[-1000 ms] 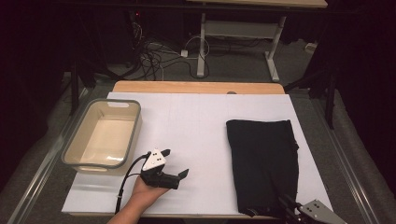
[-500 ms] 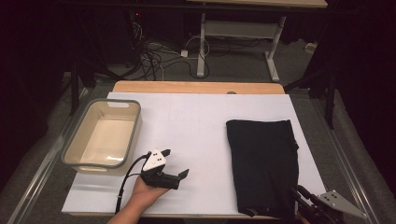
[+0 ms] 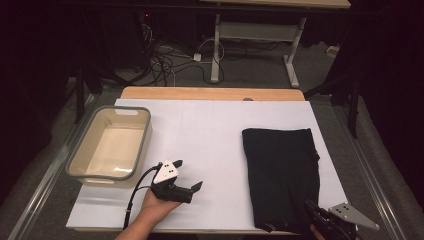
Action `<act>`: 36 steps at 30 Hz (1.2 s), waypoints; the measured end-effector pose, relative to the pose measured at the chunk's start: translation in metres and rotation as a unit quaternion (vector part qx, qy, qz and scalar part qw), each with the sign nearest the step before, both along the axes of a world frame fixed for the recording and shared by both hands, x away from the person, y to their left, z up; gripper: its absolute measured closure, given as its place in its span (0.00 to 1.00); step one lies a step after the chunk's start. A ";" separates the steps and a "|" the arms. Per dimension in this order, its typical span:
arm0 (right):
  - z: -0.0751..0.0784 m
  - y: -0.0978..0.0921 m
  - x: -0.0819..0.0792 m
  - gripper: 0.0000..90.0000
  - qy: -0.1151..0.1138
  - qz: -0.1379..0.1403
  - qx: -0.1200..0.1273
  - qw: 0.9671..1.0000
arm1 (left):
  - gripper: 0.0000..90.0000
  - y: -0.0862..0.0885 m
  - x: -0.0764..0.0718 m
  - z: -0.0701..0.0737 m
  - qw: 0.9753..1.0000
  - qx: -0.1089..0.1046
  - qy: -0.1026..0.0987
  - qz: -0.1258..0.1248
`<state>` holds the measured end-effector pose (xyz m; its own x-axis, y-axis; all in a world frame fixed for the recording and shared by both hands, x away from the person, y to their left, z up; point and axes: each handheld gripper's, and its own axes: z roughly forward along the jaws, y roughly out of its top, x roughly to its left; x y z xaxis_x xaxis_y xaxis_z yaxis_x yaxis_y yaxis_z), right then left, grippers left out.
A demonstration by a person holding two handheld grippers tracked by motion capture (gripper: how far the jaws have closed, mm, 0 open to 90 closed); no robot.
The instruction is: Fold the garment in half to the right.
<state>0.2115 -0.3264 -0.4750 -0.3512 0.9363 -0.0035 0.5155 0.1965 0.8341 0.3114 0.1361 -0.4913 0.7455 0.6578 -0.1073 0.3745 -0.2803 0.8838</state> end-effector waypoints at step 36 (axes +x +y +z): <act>0.005 -0.036 0.093 0.98 0.034 -0.086 -0.041 0.995 | 0.00 0.000 -0.001 0.000 1.000 -0.001 -0.002 -0.001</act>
<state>0.3040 -0.3620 -0.4699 -0.1874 0.9802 -0.0633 0.6021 0.1655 0.7810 0.3108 0.1361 -0.4914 0.7472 0.6563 -0.1048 0.3702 -0.2801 0.8857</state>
